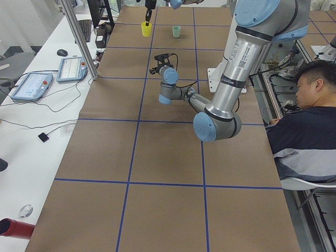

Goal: Transfer and stack yellow cup on green cup

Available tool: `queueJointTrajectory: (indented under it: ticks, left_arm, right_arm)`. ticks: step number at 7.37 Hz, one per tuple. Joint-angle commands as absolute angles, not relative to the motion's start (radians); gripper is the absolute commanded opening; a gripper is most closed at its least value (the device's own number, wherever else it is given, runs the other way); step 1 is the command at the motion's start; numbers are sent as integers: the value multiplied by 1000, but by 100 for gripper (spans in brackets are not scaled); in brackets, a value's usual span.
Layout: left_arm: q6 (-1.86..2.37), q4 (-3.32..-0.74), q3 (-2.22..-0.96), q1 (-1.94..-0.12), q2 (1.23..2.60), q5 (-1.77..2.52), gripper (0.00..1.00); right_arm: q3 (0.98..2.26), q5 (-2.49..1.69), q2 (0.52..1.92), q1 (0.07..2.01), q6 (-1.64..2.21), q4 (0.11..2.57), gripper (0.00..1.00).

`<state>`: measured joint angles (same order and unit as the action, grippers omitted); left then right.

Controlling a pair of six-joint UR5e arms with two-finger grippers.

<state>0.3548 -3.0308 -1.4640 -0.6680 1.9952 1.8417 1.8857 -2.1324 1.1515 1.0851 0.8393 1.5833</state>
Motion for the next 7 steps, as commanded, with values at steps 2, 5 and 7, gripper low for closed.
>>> queueJointTrajectory:
  ticks: [2, 5, 7]
  left_arm:
    - [284, -2754, -1466, -836, 1948, 1850, 100]
    - [232, -2521, -1465, -995, 1824, 1935, 100]
    - [159, -2422, -1480, -1129, 1725, 1997, 100]
  right_arm:
    - [1890, -2258, 1334, 1274, 472, 1585, 0]
    - [1890, -2296, 1462, 1388, 252, 1582, 0]
    - [1908, -2357, 1512, 1445, 204, 1578, 0]
